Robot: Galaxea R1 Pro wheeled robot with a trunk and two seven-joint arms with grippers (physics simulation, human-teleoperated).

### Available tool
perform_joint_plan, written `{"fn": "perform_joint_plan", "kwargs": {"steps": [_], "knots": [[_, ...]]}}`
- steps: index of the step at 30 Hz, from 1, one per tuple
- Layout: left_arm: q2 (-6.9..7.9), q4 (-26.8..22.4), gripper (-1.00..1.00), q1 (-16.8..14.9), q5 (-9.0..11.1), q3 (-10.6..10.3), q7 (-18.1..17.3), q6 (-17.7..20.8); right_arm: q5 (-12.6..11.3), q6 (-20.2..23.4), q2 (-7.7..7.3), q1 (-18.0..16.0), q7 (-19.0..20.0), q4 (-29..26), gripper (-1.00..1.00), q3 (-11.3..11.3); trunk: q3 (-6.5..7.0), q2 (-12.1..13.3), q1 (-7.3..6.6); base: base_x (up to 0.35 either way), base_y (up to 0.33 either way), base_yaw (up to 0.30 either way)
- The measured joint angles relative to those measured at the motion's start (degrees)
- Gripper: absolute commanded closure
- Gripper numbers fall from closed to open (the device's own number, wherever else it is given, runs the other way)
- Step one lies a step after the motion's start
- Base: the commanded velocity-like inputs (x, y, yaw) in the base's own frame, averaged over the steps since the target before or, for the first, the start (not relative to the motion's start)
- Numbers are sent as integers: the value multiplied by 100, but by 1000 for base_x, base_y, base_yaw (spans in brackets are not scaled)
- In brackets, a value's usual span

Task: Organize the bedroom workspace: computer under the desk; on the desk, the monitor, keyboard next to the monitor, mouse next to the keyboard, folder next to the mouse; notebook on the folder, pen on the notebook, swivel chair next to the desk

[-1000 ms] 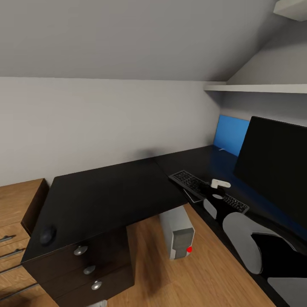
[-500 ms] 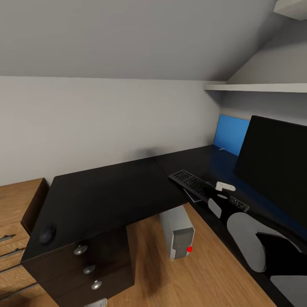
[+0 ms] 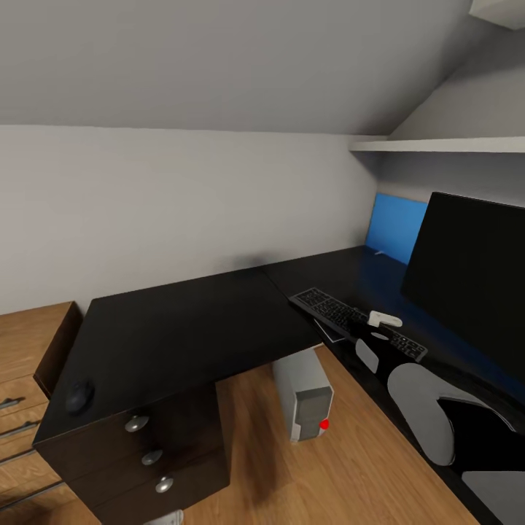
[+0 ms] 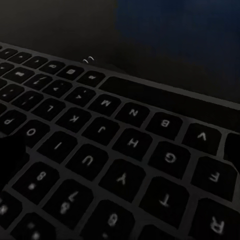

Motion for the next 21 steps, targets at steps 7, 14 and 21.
{"fn": "perform_joint_plan", "kwargs": {"steps": [7,14,21], "knots": [[0,0,-100,0,0,1,0,0,-1,0,0,0,-2,1,-100,-1,-18,-39,21,0,0,0],[0,0,-100,0,0,7,6,0,0,0,7,0,-2,1,-100,0,-54,-120,66,0,0,0],[0,0,-100,1,0,3,8,0,53,-1,8,-4,-9,-11,-100,79,-142,-320,175,0,0,0]]}}
